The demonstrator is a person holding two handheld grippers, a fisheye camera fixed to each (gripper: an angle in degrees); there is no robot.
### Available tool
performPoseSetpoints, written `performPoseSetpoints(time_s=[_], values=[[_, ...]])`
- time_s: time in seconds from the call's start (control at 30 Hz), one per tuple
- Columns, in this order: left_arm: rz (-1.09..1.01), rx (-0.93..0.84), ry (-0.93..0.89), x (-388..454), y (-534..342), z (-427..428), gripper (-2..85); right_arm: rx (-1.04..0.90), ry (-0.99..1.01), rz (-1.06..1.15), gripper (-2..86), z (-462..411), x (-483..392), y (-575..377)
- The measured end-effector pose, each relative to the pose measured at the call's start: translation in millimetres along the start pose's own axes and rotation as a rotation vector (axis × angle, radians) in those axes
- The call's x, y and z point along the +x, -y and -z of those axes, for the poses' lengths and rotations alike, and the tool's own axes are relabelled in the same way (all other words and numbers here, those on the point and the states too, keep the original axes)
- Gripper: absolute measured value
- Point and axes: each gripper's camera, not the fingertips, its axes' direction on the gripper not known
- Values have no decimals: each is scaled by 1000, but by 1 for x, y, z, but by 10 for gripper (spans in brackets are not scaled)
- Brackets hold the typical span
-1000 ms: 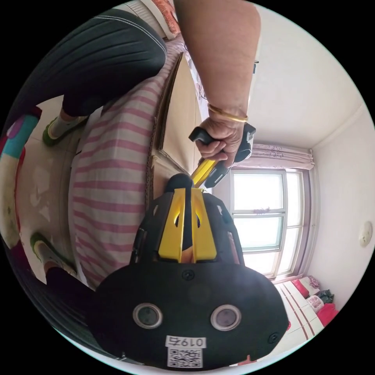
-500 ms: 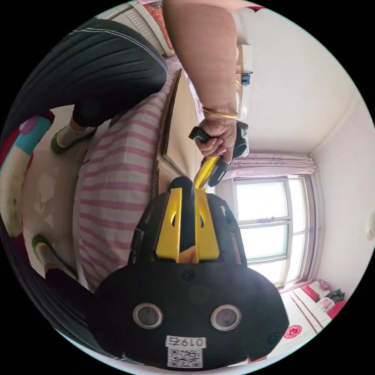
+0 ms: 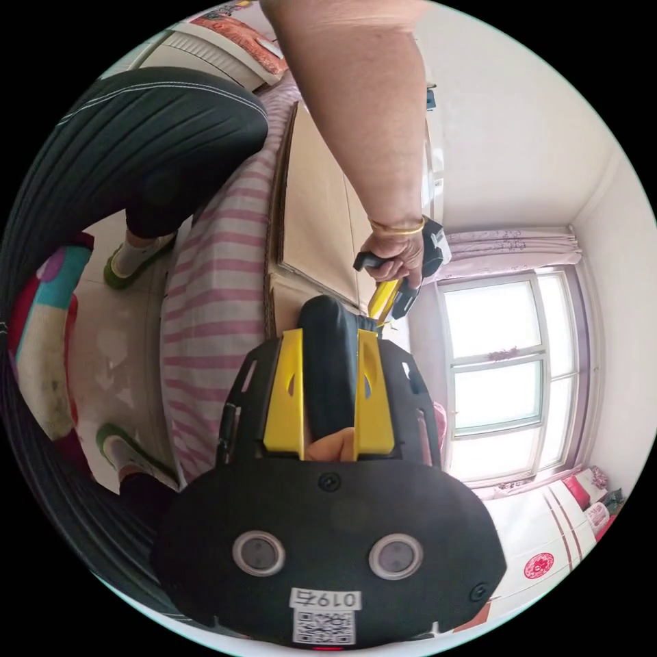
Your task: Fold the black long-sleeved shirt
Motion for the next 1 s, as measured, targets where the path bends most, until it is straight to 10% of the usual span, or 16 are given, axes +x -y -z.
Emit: performPoseSetpoints(time_s=[0.73, 1.0], values=[[-7, 31, -80, -14, 73, 9, 64, 23, -55, -4, 85, 110, 49, 29], [-143, 123, -54, 1, 89, 78, 63, 22, 126, -582, 83, 175, 215, -37]])
